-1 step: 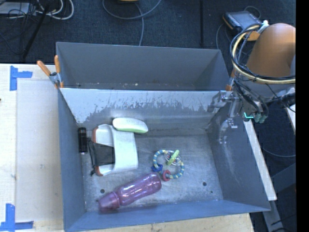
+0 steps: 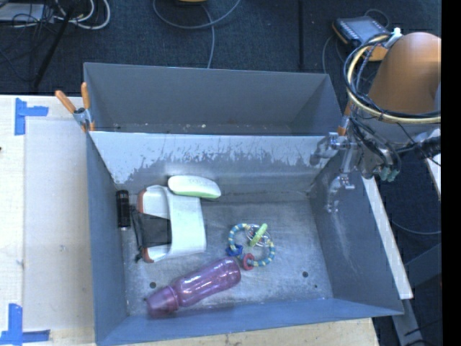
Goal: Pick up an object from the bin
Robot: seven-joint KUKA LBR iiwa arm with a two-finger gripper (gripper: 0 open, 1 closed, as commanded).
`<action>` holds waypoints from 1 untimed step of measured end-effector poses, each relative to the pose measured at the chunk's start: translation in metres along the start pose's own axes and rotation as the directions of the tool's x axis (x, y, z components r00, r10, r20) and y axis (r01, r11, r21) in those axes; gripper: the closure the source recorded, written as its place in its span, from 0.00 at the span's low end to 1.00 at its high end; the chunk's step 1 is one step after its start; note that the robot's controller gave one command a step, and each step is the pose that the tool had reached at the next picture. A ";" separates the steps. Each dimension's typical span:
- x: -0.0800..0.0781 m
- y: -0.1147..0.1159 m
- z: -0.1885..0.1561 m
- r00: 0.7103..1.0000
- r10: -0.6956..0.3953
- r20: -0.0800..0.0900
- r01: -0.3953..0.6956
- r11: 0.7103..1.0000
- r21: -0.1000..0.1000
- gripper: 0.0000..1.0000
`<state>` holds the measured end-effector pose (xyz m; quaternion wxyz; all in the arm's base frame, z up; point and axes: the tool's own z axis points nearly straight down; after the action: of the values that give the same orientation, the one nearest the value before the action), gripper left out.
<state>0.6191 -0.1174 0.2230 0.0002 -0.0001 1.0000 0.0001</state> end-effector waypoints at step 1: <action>-0.001 0.022 0.056 0.992 -0.124 0.002 0.124 0.992 0.001 0.00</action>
Offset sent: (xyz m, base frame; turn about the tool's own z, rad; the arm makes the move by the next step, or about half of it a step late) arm -0.0013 0.0677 -0.0661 -0.1623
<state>0.6206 -0.0950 0.1672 0.0014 -0.0620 0.9981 -0.0001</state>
